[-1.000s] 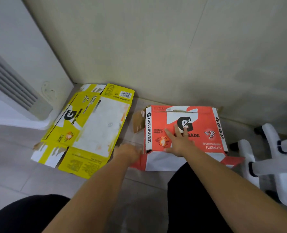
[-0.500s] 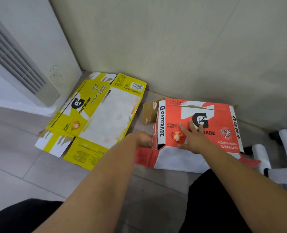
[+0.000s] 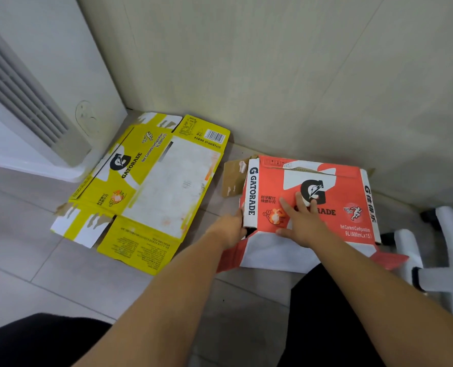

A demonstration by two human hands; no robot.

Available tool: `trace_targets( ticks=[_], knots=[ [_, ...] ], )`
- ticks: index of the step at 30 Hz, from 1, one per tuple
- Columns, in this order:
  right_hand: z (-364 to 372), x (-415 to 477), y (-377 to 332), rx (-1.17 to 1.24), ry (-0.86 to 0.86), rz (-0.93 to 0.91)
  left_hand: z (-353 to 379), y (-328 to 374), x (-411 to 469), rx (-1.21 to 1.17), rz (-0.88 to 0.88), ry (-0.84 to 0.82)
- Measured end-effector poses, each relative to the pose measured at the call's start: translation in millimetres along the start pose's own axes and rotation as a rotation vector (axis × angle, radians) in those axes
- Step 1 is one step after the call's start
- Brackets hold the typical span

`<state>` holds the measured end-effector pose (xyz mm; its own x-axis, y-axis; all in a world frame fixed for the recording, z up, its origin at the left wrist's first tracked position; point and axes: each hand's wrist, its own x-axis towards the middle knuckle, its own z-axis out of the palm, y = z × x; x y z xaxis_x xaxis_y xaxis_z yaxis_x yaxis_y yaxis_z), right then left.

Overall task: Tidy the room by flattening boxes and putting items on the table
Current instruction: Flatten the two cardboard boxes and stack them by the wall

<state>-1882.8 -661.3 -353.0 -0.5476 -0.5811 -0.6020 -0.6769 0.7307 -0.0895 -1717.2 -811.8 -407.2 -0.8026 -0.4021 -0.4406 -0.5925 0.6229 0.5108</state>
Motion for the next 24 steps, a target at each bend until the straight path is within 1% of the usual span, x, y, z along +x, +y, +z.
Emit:
trace_targets(
  ticks=[3, 5, 8, 10, 11, 13, 15, 16, 17, 19, 21, 22, 24],
  knots=[
    [-1.5, -3.3, -1.8, 0.016, 0.0, 0.015, 1.5, 8.0, -8.1, 0.114, -0.035, 0.084],
    [-1.9, -4.5, 0.6, 0.02, -0.001, 0.011, 0.4, 13.7, -13.3, 0.249, -0.022, 0.128],
    [-2.8, -6.3, 4.2, 0.043, -0.005, 0.002, -6.3, 18.6, -23.9, 0.523, 0.039, 0.178],
    [-2.4, -8.1, 4.5, 0.055, -0.001, 0.004, -7.1, 14.6, -23.8, 0.684, 0.083, 0.271],
    [-2.2, -9.2, 4.2, 0.057, 0.003, 0.007, -7.6, 11.4, -22.2, 0.736, 0.104, 0.303],
    [-2.2, -11.8, 4.2, 0.063, 0.012, 0.024, -12.9, 3.5, -17.6, 0.736, 0.186, 0.306],
    [-3.0, -13.9, 4.2, 0.069, 0.015, 0.036, -24.8, -3.8, -19.4, 0.664, 0.199, 0.295],
    [-2.9, -14.0, 4.0, 0.069, 0.018, 0.036, -31.3, -8.0, -19.9, 0.576, 0.154, 0.304],
    [-2.8, -14.0, 3.9, 0.067, 0.024, 0.035, -32.4, -15.4, -16.6, 0.441, 0.066, 0.316],
    [-2.6, -13.5, 3.3, 0.059, 0.03, 0.036, -32.8, -24.9, -13.3, 0.084, -0.123, 0.347],
    [-1.4, -13.2, 2.2, 0.058, 0.028, 0.035, -35.3, -26.6, -13.5, -0.257, -0.204, 0.339],
    [-0.5, -13.3, 2.2, 0.057, 0.03, 0.033, -36.6, -24.9, -15.9, -0.367, -0.224, 0.306],
    [0.4, -15.4, 3.3, 0.054, 0.044, 0.032, -36.8, -23.8, -19.7, -0.432, -0.25, 0.166]
  ],
)
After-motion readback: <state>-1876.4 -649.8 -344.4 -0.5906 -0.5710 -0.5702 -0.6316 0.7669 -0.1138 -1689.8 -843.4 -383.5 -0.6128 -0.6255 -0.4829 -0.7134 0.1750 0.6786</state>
